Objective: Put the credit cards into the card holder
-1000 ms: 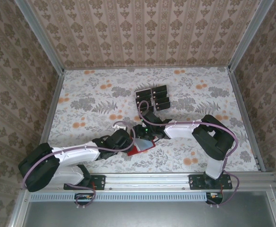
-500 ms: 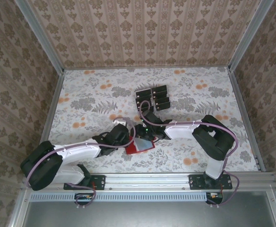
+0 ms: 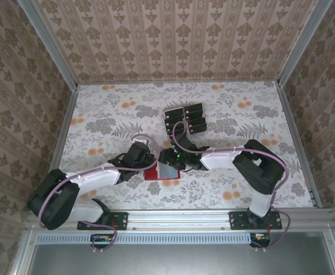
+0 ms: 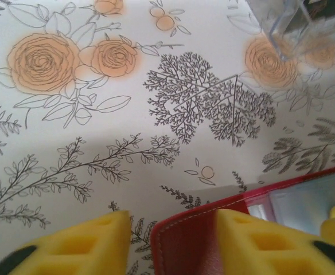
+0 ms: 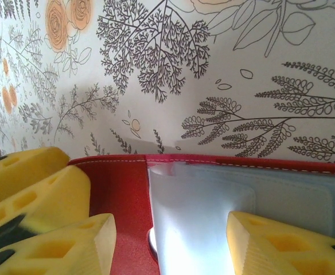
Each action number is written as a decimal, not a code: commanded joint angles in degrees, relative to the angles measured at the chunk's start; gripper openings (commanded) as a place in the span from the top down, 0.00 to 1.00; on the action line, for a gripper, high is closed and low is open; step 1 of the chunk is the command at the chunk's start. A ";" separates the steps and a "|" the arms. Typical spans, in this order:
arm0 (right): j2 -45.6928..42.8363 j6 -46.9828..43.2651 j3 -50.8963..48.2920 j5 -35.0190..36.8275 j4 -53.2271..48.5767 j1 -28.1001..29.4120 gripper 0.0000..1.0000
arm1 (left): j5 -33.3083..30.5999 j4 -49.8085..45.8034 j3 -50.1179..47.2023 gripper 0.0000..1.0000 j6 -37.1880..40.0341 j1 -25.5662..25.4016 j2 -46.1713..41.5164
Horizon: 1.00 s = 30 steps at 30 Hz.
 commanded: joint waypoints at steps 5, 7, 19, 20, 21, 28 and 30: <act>2.12 2.13 0.35 -0.03 0.31 0.39 0.45 | 1.37 -3.49 -3.77 0.37 -0.37 0.22 -10.20; 2.33 2.24 0.69 -0.03 0.29 0.51 0.45 | 2.19 -3.75 -4.72 0.36 -0.50 -0.04 -12.58; 3.52 2.91 1.44 -0.32 0.37 0.61 0.45 | 1.36 -1.90 -7.54 0.33 0.71 -8.50 -16.76; 3.53 2.99 1.49 -0.29 0.26 0.56 0.45 | 1.20 -1.52 -7.48 0.32 0.78 -9.03 -16.15; 3.53 2.94 1.49 -0.33 0.26 0.65 0.45 | 1.16 -1.03 -7.31 0.32 1.04 -9.35 -15.25; 3.49 3.02 1.20 -0.13 0.15 0.71 0.45 | 0.63 1.83 -5.00 0.32 2.34 -10.93 -8.95; 3.44 3.06 1.10 -0.12 0.20 0.65 0.45 | 0.21 2.86 -4.42 0.32 2.78 -11.28 -7.38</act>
